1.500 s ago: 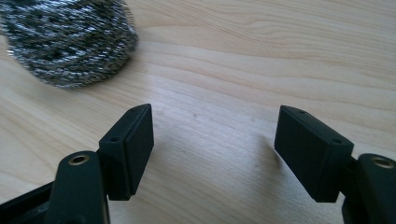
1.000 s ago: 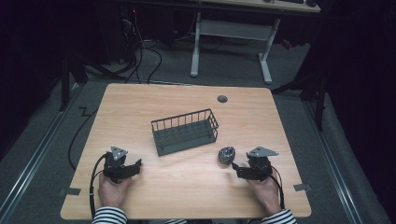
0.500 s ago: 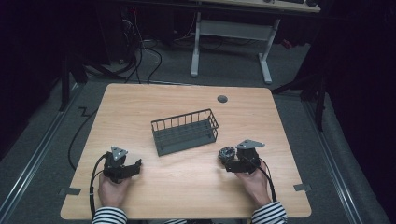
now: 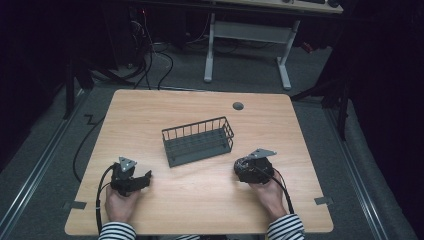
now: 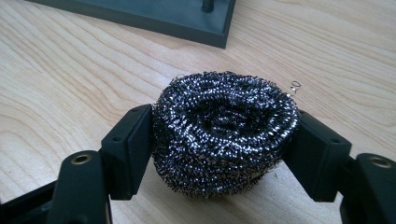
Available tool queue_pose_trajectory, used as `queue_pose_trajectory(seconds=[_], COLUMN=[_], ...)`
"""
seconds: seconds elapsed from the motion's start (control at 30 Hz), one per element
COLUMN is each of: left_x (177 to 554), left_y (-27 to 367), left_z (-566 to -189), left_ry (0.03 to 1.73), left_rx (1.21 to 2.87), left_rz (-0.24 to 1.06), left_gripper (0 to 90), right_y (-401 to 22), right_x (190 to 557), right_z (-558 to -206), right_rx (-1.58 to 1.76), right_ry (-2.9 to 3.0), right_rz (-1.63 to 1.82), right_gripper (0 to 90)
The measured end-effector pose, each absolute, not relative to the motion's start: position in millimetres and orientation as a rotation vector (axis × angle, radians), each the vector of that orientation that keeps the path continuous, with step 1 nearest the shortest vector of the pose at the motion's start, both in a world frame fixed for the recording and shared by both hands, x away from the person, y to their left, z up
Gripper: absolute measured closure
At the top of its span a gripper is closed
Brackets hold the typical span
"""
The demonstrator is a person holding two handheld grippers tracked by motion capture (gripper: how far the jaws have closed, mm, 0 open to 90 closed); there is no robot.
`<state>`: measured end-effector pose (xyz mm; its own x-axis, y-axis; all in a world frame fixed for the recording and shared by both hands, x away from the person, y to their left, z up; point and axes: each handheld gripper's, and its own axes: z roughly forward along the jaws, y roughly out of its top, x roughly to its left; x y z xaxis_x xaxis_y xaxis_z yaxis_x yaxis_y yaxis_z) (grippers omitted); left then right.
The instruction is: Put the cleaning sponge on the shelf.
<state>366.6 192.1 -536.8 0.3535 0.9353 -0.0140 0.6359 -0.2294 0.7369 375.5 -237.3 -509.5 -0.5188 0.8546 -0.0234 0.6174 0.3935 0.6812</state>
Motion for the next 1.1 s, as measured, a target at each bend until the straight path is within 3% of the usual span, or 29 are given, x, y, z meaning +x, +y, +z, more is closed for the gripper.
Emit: queue_pose_trajectory(seconds=[0.6,1.1], left_x=[366.5,366.4], left_y=[191.9,191.9], left_z=[-536.8,-536.9], left_ry=[1.36,1.359], left_rx=[1.963,1.963], left_rz=[0.581,0.58], left_gripper=[23.1,23.2], right_y=[-239.2,-201.2], right_x=[372.7,420.0], right_z=[-454.0,-399.2], right_rx=[1.202,1.106], right_ry=[2.277,2.313], right_rz=[1.086,1.17], right_gripper=[31.8,32.5])
